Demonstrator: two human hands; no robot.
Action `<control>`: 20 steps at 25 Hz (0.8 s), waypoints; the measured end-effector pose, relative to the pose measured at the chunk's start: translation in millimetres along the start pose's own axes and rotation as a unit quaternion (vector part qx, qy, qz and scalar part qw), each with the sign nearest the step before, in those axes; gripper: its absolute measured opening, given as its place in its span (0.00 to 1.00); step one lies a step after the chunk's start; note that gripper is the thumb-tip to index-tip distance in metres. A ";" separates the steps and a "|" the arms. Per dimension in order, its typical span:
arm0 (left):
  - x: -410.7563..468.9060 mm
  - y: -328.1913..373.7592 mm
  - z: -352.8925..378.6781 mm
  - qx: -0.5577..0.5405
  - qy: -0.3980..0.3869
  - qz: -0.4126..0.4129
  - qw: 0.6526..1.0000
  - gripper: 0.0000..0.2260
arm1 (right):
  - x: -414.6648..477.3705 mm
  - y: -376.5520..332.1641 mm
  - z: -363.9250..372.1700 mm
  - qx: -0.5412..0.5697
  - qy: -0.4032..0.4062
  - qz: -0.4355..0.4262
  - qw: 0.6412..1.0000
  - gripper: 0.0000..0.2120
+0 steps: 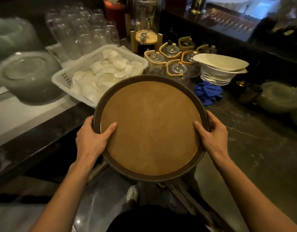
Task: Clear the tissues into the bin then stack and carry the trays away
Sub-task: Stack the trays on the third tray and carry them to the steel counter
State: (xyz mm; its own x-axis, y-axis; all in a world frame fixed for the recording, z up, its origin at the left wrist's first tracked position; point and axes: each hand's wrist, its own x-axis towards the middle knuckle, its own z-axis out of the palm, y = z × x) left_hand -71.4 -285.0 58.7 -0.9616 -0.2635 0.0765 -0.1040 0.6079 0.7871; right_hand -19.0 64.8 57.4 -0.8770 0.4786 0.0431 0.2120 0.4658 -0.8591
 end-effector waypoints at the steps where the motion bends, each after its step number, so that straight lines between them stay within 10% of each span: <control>1: -19.1 -0.5 -16.2 0.003 0.030 -0.010 0.999 0.35 | 0.5 -7.0 0.9 0.003 -0.025 -0.019 0.999 0.31; 20: -407.5 -169.5 -355.5 0.045 0.498 -0.256 0.827 0.27 | -330.5 -220.4 239.1 0.057 -0.416 -0.370 0.829 0.29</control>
State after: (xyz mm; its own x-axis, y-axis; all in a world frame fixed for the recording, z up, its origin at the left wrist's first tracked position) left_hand 428.4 -547.0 111.6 -0.1044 -0.9630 0.2484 -0.4950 0.2669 0.8269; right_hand 120.9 -374.0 110.6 -0.7526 -0.6076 0.2538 -0.5171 0.3068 -0.7990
